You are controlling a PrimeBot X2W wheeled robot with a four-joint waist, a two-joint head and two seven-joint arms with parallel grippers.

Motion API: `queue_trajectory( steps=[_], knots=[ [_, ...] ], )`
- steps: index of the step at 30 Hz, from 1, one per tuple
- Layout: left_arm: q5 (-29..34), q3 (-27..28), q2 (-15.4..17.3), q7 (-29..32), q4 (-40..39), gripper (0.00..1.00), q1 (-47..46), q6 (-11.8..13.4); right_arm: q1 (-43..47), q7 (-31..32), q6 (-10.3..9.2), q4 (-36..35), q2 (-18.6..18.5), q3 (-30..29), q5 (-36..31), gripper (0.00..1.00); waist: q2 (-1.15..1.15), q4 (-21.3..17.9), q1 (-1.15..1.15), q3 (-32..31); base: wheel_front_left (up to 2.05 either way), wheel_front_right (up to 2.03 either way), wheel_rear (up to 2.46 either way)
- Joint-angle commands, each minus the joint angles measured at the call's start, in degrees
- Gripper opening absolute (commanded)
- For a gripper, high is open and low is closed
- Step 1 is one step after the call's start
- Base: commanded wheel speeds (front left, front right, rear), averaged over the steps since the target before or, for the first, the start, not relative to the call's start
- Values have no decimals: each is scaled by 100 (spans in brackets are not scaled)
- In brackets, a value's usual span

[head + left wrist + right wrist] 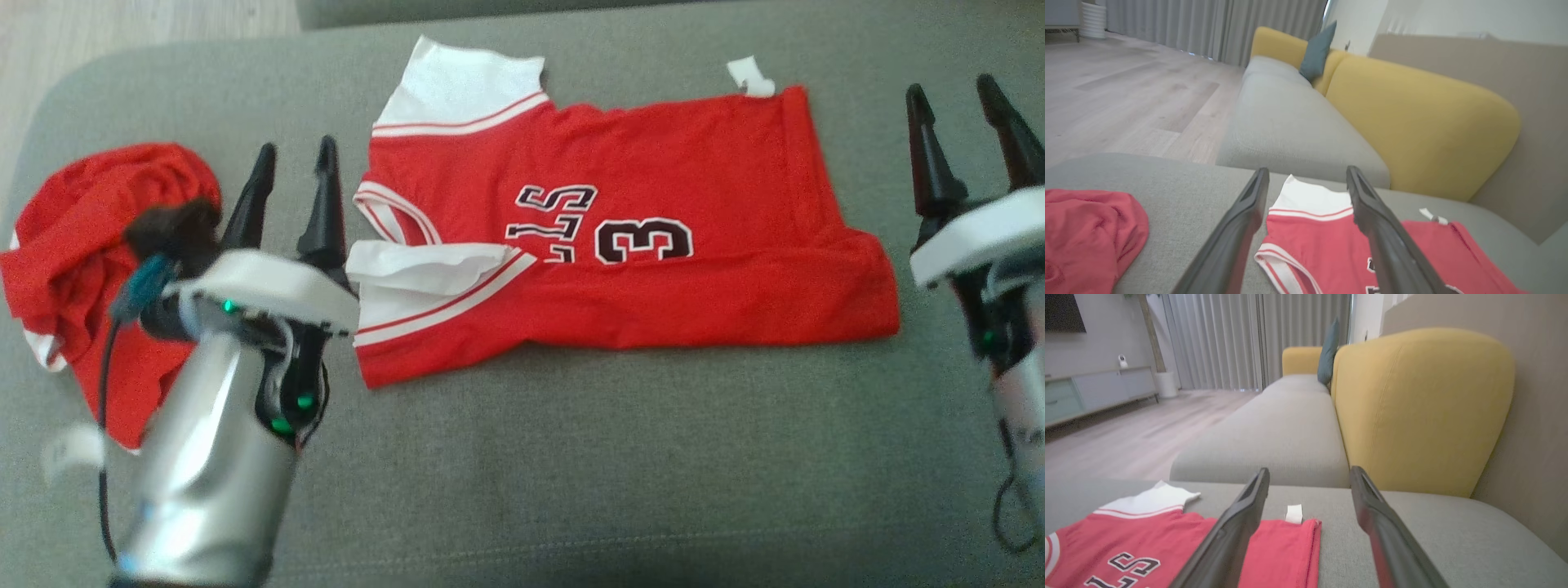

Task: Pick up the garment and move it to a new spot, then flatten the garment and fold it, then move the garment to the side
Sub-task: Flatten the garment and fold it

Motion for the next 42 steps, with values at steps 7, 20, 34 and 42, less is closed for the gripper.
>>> queue_trajectory(
  steps=[7, 20, 34, 42],
  knots=[
    [728, 967, -365, -69, -1895, 100, 1357, 306, 1151, -777, -4, -1157, 657, -806, -737, 100, 0, -86, 0, -461, 0, 0, 0],
    [769, 866, -495, -70, -2160, 100, 2266, 516, 2423, -721, -4, -2509, 1658, -1410, -1608, 100, 0, -280, 0, -637, 0, 0, 0],
    [900, 519, -497, 119, -165, 100, 1609, 1036, 2355, -433, -4, -3041, 1654, -1524, -1664, 100, 0, -460, 0, -292, 0, 0, 0],
    [1099, 300, -406, 565, 764, 100, 1290, 1178, 2314, -372, -4, -3174, 1668, -1503, -1686, 100, 0, -571, 0, -160, 0, 0, 0]
  ],
)
